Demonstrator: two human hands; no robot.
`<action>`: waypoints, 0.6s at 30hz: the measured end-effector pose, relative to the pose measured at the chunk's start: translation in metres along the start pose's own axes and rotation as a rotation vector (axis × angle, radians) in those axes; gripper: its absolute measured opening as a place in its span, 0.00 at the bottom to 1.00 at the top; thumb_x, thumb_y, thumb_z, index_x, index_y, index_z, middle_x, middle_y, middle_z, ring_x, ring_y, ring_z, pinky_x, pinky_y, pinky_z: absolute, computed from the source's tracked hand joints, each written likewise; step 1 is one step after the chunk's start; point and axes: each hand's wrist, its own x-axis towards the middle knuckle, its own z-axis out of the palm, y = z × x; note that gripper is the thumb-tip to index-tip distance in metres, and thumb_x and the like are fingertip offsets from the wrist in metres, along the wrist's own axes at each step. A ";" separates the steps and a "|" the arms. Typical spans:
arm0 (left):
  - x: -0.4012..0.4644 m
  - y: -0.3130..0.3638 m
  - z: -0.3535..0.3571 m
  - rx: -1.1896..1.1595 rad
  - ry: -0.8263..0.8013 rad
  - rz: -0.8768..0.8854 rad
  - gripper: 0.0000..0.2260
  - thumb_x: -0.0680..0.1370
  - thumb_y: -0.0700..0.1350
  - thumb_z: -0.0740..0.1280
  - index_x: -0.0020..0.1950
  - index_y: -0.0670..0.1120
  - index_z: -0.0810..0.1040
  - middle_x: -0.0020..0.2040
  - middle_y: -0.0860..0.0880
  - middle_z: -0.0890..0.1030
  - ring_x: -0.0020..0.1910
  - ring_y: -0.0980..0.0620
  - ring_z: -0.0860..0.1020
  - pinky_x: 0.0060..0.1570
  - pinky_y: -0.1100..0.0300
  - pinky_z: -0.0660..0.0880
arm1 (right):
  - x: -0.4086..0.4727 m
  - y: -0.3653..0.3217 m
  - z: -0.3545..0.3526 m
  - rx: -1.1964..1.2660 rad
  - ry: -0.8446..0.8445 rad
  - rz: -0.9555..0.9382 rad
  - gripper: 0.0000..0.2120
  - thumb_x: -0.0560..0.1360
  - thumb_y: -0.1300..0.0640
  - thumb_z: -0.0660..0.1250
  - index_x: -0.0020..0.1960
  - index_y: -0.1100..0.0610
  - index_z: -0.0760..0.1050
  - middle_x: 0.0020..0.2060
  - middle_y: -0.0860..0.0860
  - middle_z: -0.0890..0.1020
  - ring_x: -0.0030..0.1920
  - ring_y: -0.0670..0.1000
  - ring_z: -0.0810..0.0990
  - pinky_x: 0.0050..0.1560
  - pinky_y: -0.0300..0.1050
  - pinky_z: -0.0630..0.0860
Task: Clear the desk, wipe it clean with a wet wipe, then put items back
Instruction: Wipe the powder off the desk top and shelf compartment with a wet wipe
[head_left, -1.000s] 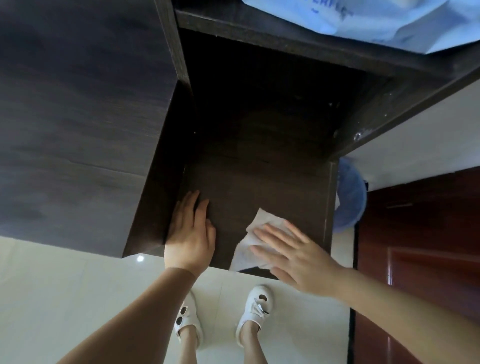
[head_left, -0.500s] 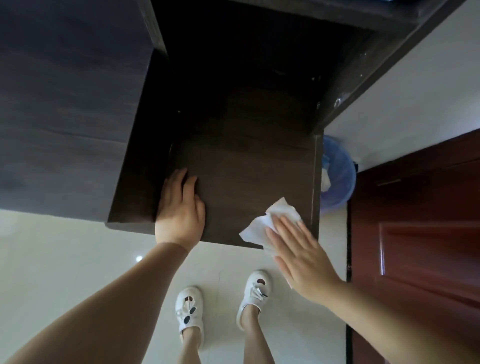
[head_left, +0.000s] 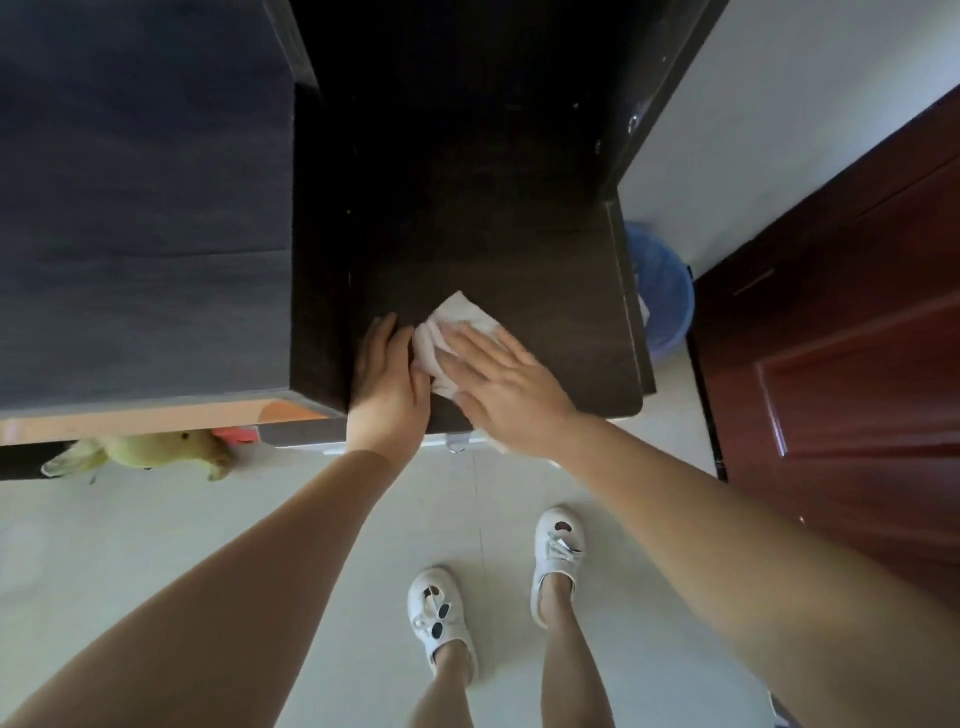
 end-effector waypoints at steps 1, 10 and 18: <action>-0.001 0.001 -0.002 0.000 -0.022 0.002 0.18 0.80 0.40 0.54 0.69 0.40 0.64 0.74 0.44 0.58 0.73 0.47 0.55 0.72 0.55 0.53 | -0.011 0.020 -0.002 -0.026 -0.005 0.066 0.22 0.78 0.51 0.52 0.71 0.54 0.65 0.72 0.55 0.67 0.72 0.54 0.64 0.72 0.53 0.56; -0.008 0.030 -0.023 0.219 -0.227 0.069 0.18 0.79 0.41 0.56 0.68 0.41 0.67 0.71 0.42 0.63 0.70 0.44 0.61 0.68 0.52 0.60 | -0.071 0.048 -0.053 0.152 -0.192 0.494 0.24 0.74 0.69 0.60 0.70 0.61 0.64 0.71 0.60 0.64 0.70 0.60 0.65 0.66 0.50 0.66; -0.007 0.123 -0.075 0.247 -0.253 0.274 0.16 0.79 0.42 0.54 0.67 0.45 0.68 0.66 0.46 0.69 0.65 0.47 0.65 0.61 0.53 0.67 | -0.092 0.050 -0.175 0.275 0.078 0.687 0.17 0.75 0.67 0.59 0.60 0.57 0.76 0.51 0.58 0.81 0.51 0.60 0.79 0.49 0.47 0.74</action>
